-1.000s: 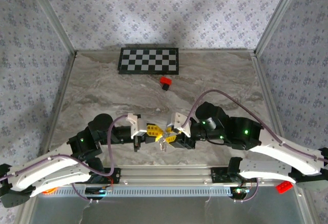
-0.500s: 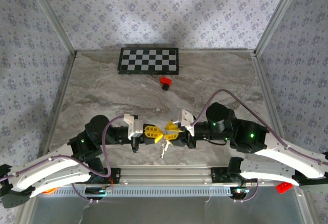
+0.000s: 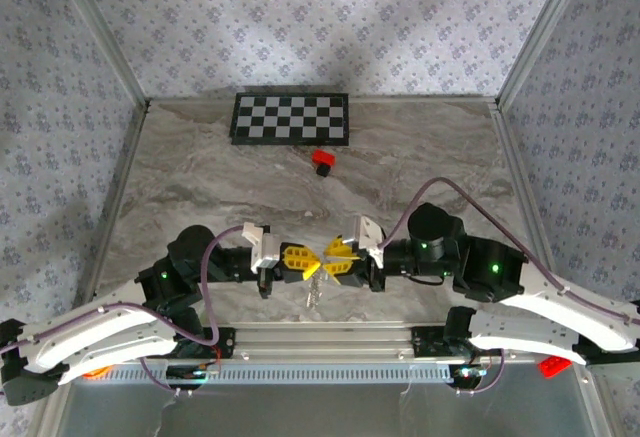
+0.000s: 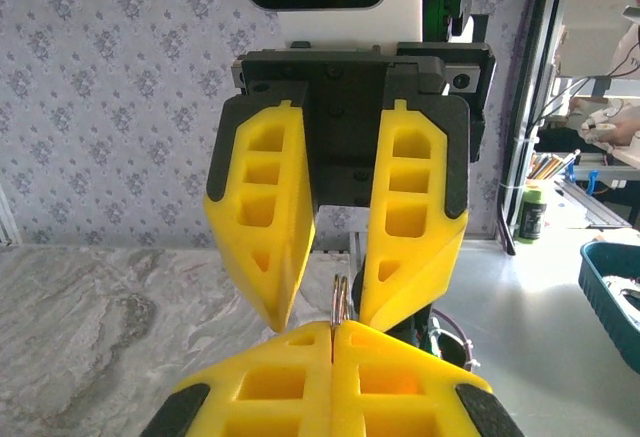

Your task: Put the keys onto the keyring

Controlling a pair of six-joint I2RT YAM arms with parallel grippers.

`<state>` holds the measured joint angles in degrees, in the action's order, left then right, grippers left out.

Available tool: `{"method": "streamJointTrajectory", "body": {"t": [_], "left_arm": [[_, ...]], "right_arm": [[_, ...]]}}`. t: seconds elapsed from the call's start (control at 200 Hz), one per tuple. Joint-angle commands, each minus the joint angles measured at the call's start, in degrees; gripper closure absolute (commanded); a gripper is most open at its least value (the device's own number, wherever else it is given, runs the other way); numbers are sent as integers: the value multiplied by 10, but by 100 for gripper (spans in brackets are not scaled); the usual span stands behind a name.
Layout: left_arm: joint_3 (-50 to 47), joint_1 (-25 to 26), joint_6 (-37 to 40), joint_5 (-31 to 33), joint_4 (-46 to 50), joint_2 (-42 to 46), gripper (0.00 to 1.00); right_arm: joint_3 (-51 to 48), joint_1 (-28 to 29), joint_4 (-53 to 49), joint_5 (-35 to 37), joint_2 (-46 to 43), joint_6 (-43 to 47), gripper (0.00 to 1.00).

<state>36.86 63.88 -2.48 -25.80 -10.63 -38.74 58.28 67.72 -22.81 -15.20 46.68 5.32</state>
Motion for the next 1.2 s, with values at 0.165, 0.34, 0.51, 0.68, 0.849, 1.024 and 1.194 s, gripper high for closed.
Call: {"method": "streamJointTrajectory", "body": {"t": [0.165, 0.34, 0.51, 0.68, 0.849, 1.024, 1.194], "left_arm": [[13, 1, -8, -20, -47, -8, 100], [14, 3, -7, -19, -43, -13, 100], [16, 5, -6, -14, -36, -9, 100], [37, 5, 12, 32, 40, -2, 96], [94, 5, 48, 73, 190, -2, 81], [125, 13, 61, 74, 254, -9, 72], [116, 16, 61, 75, 225, -18, 68]], "right_arm": [[-15, -3, 18, 10, -13, -4, 80], [-16, -3, 26, 0, -13, -2, 83], [-17, -4, 24, 5, -15, 0, 98], [6, -2, -28, 35, -13, 13, 100], [79, 4, -159, 76, 27, 68, 100], [154, 11, -240, 87, 68, 98, 100], [185, 14, -277, 83, 104, 109, 100]]}}
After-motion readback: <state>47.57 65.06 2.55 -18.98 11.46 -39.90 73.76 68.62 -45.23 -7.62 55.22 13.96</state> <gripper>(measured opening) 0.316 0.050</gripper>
